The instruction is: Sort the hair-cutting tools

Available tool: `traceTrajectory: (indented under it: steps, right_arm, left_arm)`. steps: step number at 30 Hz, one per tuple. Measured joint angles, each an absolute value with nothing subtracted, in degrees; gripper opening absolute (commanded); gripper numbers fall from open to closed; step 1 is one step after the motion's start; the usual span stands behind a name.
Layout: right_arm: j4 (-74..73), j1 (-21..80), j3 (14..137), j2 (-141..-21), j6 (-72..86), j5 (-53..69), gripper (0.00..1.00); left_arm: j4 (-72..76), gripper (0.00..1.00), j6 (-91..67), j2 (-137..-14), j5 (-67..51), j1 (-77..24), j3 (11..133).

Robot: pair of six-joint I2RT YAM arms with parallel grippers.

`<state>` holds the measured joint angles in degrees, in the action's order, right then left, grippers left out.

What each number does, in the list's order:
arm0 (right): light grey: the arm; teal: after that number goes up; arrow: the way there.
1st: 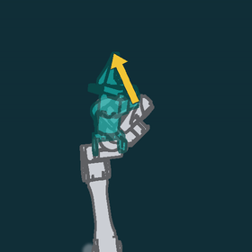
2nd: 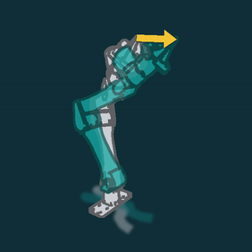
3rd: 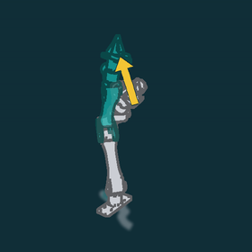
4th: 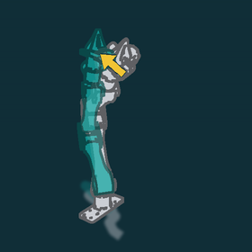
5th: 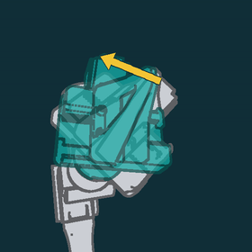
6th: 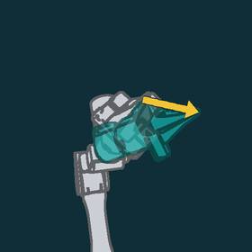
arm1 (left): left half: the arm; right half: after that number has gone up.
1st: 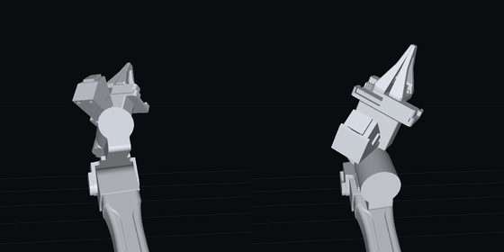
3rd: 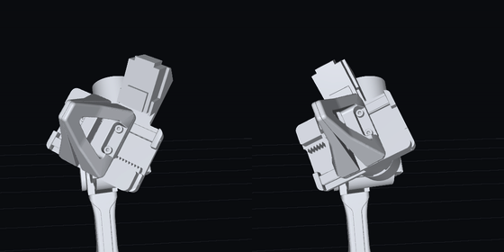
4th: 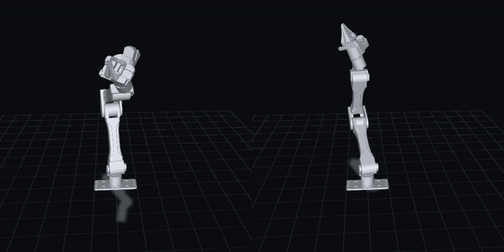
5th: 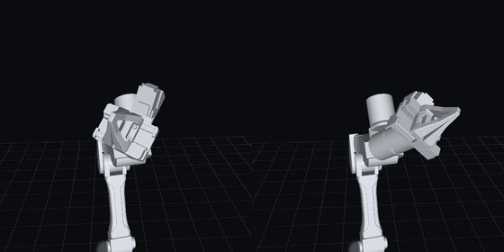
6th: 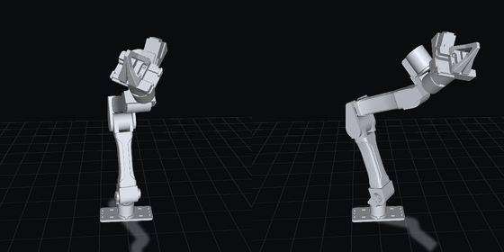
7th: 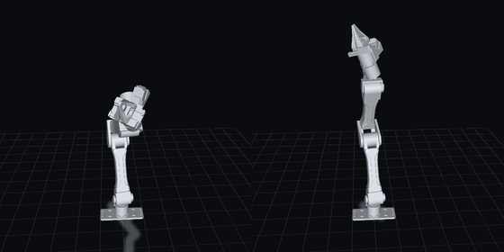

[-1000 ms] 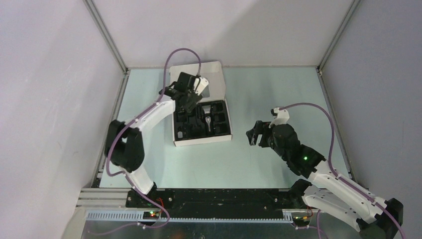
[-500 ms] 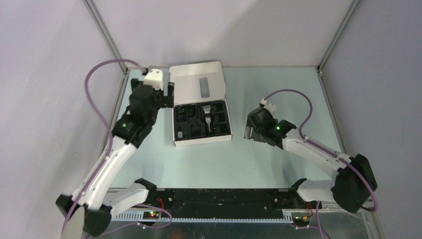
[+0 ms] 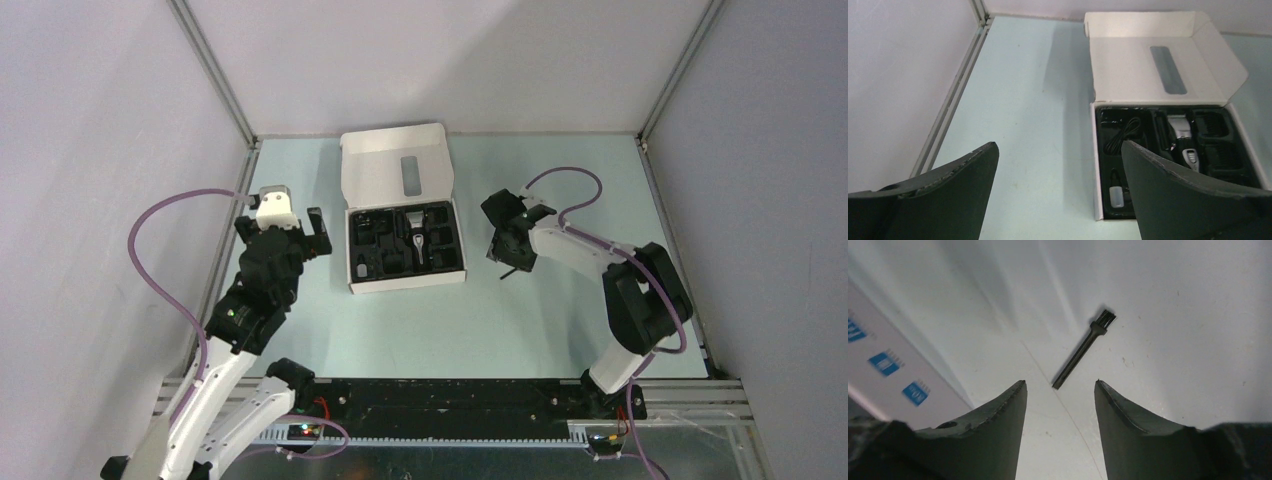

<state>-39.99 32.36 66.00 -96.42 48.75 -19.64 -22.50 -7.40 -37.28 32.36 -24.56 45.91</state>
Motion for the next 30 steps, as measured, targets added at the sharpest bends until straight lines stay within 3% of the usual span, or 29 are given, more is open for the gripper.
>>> traceTrajectory:
  steps: [14,30]
  right_arm:
    - [-40.9,30.0,67.4,-104.7,53.1,-18.5,0.47]
    - [-44.2,30.0,68.9,-105.9,51.8,-18.2,0.14]
  left_arm:
    - [-20.1,1.0,-7.2,-32.0,35.6,-24.7,41.4]
    - [-19.3,1.0,-6.6,-30.6,35.9,-24.7,40.9]
